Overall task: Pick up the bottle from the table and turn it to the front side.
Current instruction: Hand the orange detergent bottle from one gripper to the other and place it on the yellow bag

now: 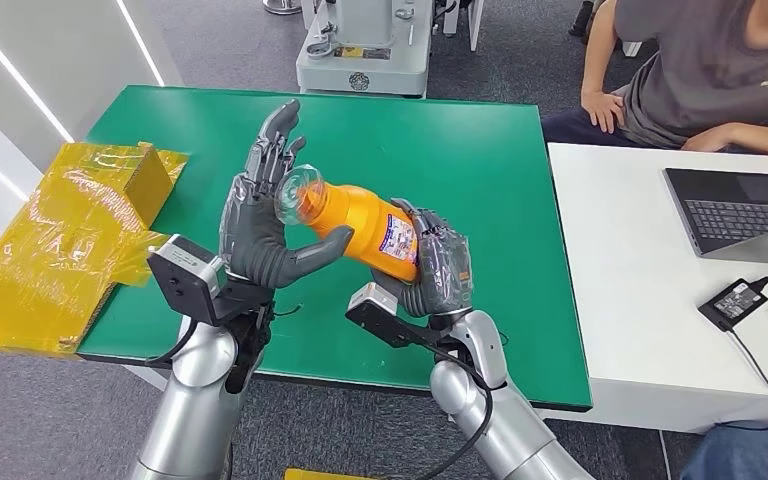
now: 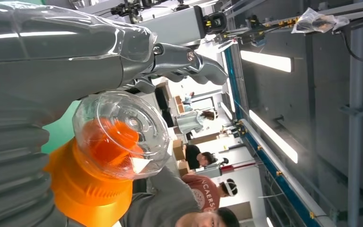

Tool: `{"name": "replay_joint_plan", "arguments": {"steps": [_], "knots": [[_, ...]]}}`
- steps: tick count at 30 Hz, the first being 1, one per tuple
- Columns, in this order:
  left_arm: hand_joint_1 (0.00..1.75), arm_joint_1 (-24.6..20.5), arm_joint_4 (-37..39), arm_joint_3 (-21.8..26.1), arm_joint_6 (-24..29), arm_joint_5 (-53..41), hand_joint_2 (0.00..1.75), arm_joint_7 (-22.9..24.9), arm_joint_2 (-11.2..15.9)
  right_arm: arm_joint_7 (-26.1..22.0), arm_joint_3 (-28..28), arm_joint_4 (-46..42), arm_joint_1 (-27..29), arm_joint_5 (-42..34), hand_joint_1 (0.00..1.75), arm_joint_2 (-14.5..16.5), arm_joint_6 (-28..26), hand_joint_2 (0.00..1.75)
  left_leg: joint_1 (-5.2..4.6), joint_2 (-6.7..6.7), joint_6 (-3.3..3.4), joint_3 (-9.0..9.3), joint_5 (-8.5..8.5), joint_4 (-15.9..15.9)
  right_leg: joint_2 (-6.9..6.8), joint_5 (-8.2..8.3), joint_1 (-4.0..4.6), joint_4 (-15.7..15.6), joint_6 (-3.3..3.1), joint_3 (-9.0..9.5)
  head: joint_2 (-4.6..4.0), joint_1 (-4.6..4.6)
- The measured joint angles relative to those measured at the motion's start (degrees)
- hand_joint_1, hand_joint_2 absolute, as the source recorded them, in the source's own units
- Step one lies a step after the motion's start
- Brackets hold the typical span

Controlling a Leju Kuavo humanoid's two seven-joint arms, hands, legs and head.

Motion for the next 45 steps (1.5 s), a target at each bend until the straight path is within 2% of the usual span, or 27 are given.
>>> {"name": "replay_joint_plan", "arguments": {"steps": [6, 12, 18, 36, 37, 40, 41, 45], "knots": [[0.0, 0.09, 0.0, 0.0, -0.72, -0.85, 1.75, 0.55, -0.02, -0.4, -0.2, 0.22, -0.03, -0.11, 1.75, 0.14, -0.73, 1.75, 0.0, 0.0, 0.0, 0.0, 0.0, 0.0, 0.0, 0.0, 0.0, 0.0, 0.0, 0.0, 0.0, -0.01], [0.0, 0.1, 0.72, -0.1, -1.49, -1.36, 1.75, 0.57, -0.08, -3.31, -0.41, -0.07, -0.02, -1.16, 1.75, 0.45, -3.0, 1.75, 0.0, 0.01, 0.0, 0.01, 0.0, 0.0, 0.01, 0.0, 0.0, 0.0, 0.0, -0.01, 0.0, 0.0], [0.0, -0.58, 2.58, -0.16, -1.73, -0.77, 1.75, 0.45, -0.1, -3.42, -0.62, -0.81, -0.01, -1.15, 1.75, 0.77, -3.07, 1.75, 0.0, 0.01, 0.0, 0.01, 0.0, 0.0, 0.01, 0.0, 0.0, 0.0, 0.0, -0.01, 0.0, -0.01], [0.0, -1.2, 5.84, -0.17, 0.83, -1.02, 1.75, 0.05, -0.09, 0.73, -0.95, 0.49, -0.09, 1.44, 1.75, 0.78, 3.65, 1.75, 0.0, 0.01, 0.0, 0.01, 0.0, 0.0, 0.02, 0.0, 0.0, 0.0, 0.0, -0.02, 0.0, 0.0], [0.37, -1.2, 5.86, -0.17, 0.87, -1.03, 1.75, 0.05, -0.09, 0.91, -0.96, 0.55, -0.16, 1.62, 1.75, 0.78, 4.04, 1.75, 0.0, 0.01, 0.0, 0.01, 0.0, 0.0, 0.02, 0.0, 0.0, 0.0, 0.0, -0.02, 0.0, 0.0], [1.68, -1.2, 5.93, -0.17, 1.04, -1.08, 1.75, 0.05, -0.17, 1.49, -0.97, 0.71, -0.56, 2.26, 1.75, 0.79, 5.16, 1.75, 0.0, 0.02, 0.0, 0.01, 0.0, 0.01, 0.02, 0.0, 0.0, 0.0, 0.0, -0.02, 0.0, 0.01], [1.75, -1.2, 5.94, -0.17, 1.07, -1.09, 1.75, 0.05, -0.25, 1.64, -0.98, 0.75, -0.71, 2.43, 1.75, 0.8, 5.38, 1.75, 0.0, 0.01, 0.0, 0.01, 0.0, 0.01, 0.02, 0.0, 0.0, 0.0, 0.0, -0.02, 0.0, 0.01], [1.75, -1.23, 5.95, -0.17, 1.04, -1.08, 1.75, 0.01, -0.58, 2.2, -1.13, 0.85, -1.08, 3.16, 1.75, 0.91, 5.74, 1.75, 0.0, 0.02, 0.0, 0.01, 0.0, 0.01, 0.03, 0.0, 0.0, 0.0, 0.0, -0.02, 0.0, 0.0]]}}
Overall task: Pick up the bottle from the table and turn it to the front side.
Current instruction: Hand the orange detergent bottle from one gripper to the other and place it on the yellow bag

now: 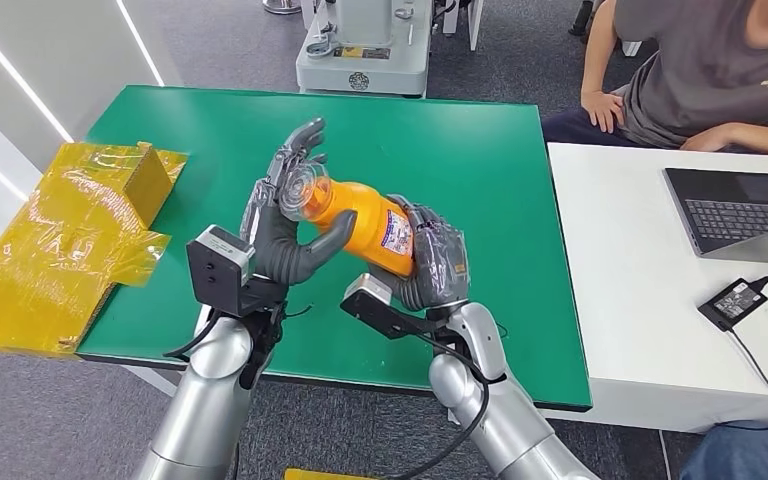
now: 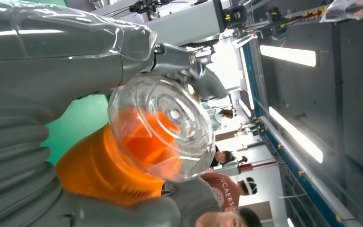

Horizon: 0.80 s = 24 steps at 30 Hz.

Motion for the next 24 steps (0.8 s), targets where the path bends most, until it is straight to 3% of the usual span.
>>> {"name": "replay_joint_plan", "arguments": {"steps": [24], "knots": [[1.75, -0.8, -0.02, 0.02, -0.06, -0.78, 1.75, -0.52, -0.09, 0.05, -0.99, 0.07, 0.47, 1.86, 1.75, 0.25, 0.78, 1.75, 0.0, 0.0, 0.0, 0.0, 0.0, 0.0, 0.0, 0.0, 0.0, 0.01, 0.0, 0.0, 0.0, 0.01]]}}
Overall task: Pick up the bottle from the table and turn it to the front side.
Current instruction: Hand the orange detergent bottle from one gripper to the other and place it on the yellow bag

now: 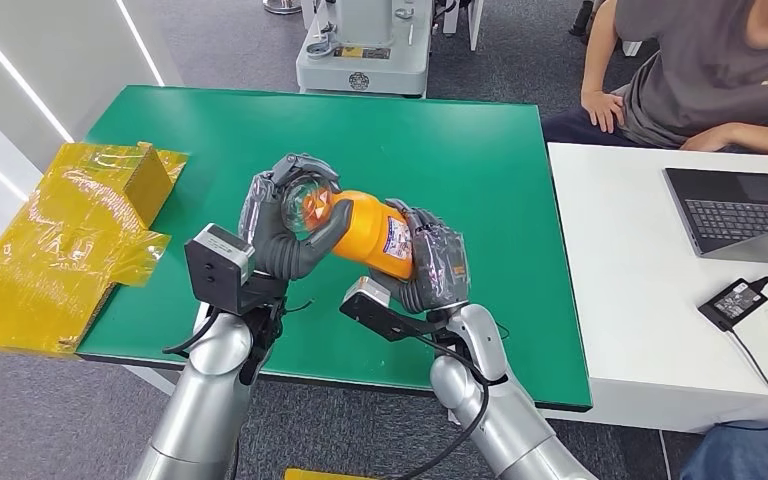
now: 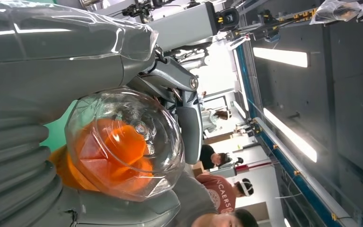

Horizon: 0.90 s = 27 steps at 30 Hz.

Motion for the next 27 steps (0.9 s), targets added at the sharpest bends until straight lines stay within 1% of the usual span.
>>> {"name": "replay_joint_plan", "arguments": {"steps": [7, 8, 11, 12, 17, 27], "knots": [[1.75, 0.0, 0.0, 0.01, 0.2, -0.08, 1.75, 0.0, 0.0, -0.37, -0.32, 0.0, 0.0, 0.11, 1.75, 0.09, -0.41, 1.75, 0.0, 0.0, 0.0, 0.0, 0.0, 0.0, 0.0, 0.0, 0.0, 0.01, 0.0, 0.0, 0.0, 0.0], [1.65, 0.0, 0.0, 0.01, 0.22, -0.08, 1.75, 0.0, 0.0, -0.56, -0.39, 0.0, 0.0, 0.07, 1.75, 0.09, -0.62, 1.75, 0.0, 0.0, 0.0, 0.0, 0.0, 0.0, 0.0, 0.0, 0.0, 0.01, 0.0, 0.0, 0.0, 0.0], [0.34, 0.0, 0.0, 0.01, 0.23, -0.07, 1.75, 0.0, 0.0, -1.43, -0.68, 0.0, -0.02, -0.31, 1.75, 0.14, -1.3, 1.75, 0.0, 0.0, 0.0, 0.0, 0.0, 0.0, 0.0, 0.0, 0.0, 0.01, 0.0, 0.01, 0.0, 0.0], [0.0, 0.01, 0.0, 0.01, 0.21, -0.04, 1.75, 0.0, 0.0, -1.79, -0.78, 0.0, -0.04, -0.49, 1.75, 0.17, -1.5, 1.75, 0.0, 0.0, 0.0, -0.01, 0.0, 0.0, 0.0, 0.0, 0.0, 0.01, 0.0, 0.01, 0.0, 0.0], [0.0, 0.02, 0.0, 0.01, 0.1, 0.09, 1.75, -0.04, -0.12, -3.75, -0.98, 0.0, -0.21, -1.66, 1.75, 0.68, -2.7, 1.75, 0.0, 0.0, 0.0, 0.0, 0.0, 0.0, -0.01, 0.0, 0.0, 0.01, 0.0, 0.0, 0.0, -0.01], [0.0, 0.06, 0.0, -0.02, -0.43, 0.25, 1.75, -0.04, -0.4, -5.7, -0.96, -0.02, -0.33, -3.54, 1.75, 1.32, -4.18, 1.75, 0.0, 0.0, 0.0, 0.0, 0.0, 0.0, -0.01, 0.0, 0.0, 0.01, 0.0, 0.0, 0.0, -0.01]]}}
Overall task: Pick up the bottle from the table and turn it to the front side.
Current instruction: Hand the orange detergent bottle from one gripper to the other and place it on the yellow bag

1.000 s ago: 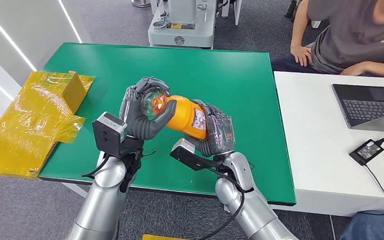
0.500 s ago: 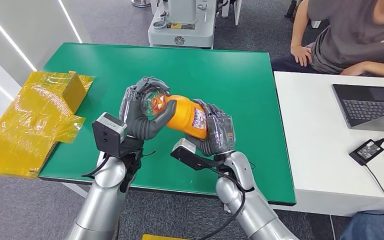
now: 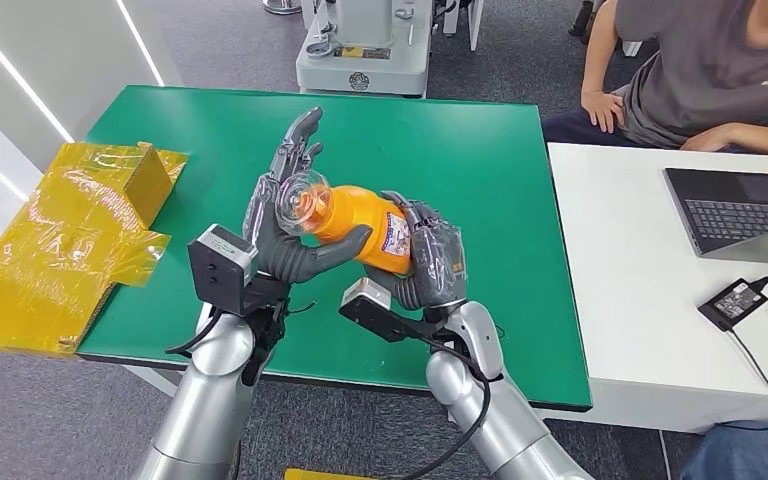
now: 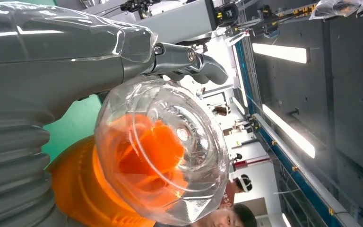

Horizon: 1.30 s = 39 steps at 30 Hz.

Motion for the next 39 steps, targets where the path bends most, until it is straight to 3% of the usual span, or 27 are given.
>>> {"name": "replay_joint_plan", "arguments": {"steps": [10, 16, 17, 20, 21, 39], "knots": [[0.0, 0.0, 0.02, -0.29, -0.64, 0.66, 1.75, 0.0, -0.91, -0.61, 0.0, 0.02, 0.17, -2.02, 1.75, 0.19, 0.83, 1.75, 0.0, 0.0, 0.0, 0.0, 0.0, 0.0, 0.01, 0.0, 0.0, -0.01, 0.0, 0.0, 0.0, 0.0], [0.0, 0.0, 0.02, -0.33, -0.08, 0.89, 1.75, -0.02, -0.97, -0.35, -0.1, 0.58, 0.4, -4.02, 1.75, 0.23, 3.94, 1.75, 0.0, 0.0, 0.0, 0.0, 0.0, 0.0, 0.0, 0.0, 0.0, 0.0, 0.0, 0.0, 0.0, 0.0], [0.15, 0.0, 0.02, -0.33, -0.03, 0.92, 1.75, -0.04, -0.97, -0.36, -0.11, 0.82, 0.45, -4.11, 1.75, 0.24, 4.07, 1.75, 0.0, 0.0, 0.0, 0.0, 0.0, 0.0, 0.0, 0.0, 0.0, 0.0, 0.0, 0.0, 0.0, 0.01], [1.46, 0.0, 0.01, -0.33, 0.04, 0.92, 1.75, -0.07, -0.97, -0.36, -0.11, 1.58, 0.47, -4.23, 1.75, 0.31, 4.12, 1.75, 0.0, 0.0, 0.0, 0.0, 0.0, 0.0, 0.0, 0.0, 0.0, 0.01, 0.0, 0.0, 0.0, 0.01], [1.74, 0.0, 0.0, -0.33, 0.07, 0.85, 1.75, -0.07, -0.97, -0.34, -0.11, 1.8, 0.45, -4.29, 1.75, 0.38, 4.13, 1.75, 0.0, 0.0, 0.0, 0.0, 0.0, 0.0, 0.0, 0.0, 0.0, 0.01, 0.0, 0.0, 0.0, 0.01], [1.75, 0.06, -0.3, -0.33, 0.14, -0.28, 1.75, 0.08, -0.86, -0.64, 0.01, 4.1, -0.06, -5.42, 1.75, 0.73, 3.89, 1.75, 0.0, 0.0, 0.0, 0.0, 0.0, 0.0, 0.0, 0.0, 0.0, 0.01, 0.0, 0.0, 0.0, 0.0]]}}
